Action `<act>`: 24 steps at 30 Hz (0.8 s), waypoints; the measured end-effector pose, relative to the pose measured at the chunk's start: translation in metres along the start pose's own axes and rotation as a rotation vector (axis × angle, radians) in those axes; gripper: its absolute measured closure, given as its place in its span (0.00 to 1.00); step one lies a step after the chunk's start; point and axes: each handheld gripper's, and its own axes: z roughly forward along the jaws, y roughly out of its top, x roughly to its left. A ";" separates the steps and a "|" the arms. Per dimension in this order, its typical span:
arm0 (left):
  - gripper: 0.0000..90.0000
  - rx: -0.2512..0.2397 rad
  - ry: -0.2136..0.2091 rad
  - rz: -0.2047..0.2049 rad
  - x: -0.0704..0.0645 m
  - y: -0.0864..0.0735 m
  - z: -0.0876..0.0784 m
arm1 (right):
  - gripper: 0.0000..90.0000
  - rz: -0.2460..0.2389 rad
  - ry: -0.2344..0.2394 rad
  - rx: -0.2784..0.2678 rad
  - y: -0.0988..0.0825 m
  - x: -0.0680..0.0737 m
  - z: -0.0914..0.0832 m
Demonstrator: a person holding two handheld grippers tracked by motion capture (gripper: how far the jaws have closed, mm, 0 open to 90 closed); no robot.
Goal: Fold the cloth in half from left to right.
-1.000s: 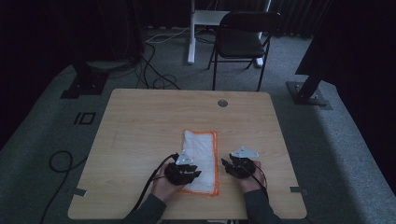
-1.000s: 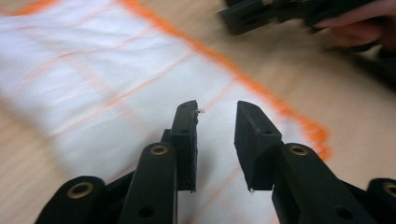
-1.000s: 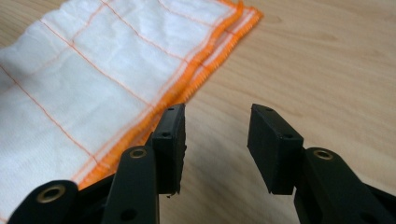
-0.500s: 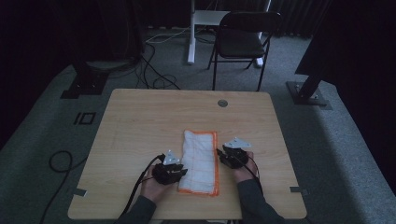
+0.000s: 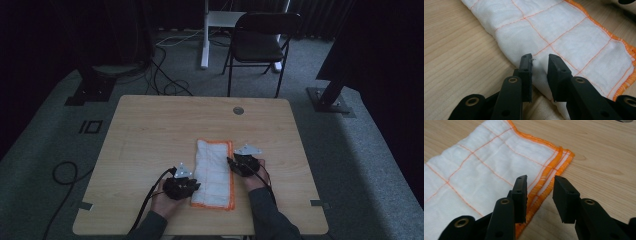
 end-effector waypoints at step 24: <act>0.71 -0.130 0.103 -0.032 0.042 0.050 -0.007 | 0.66 0.067 -0.006 -0.019 0.018 -0.014 0.015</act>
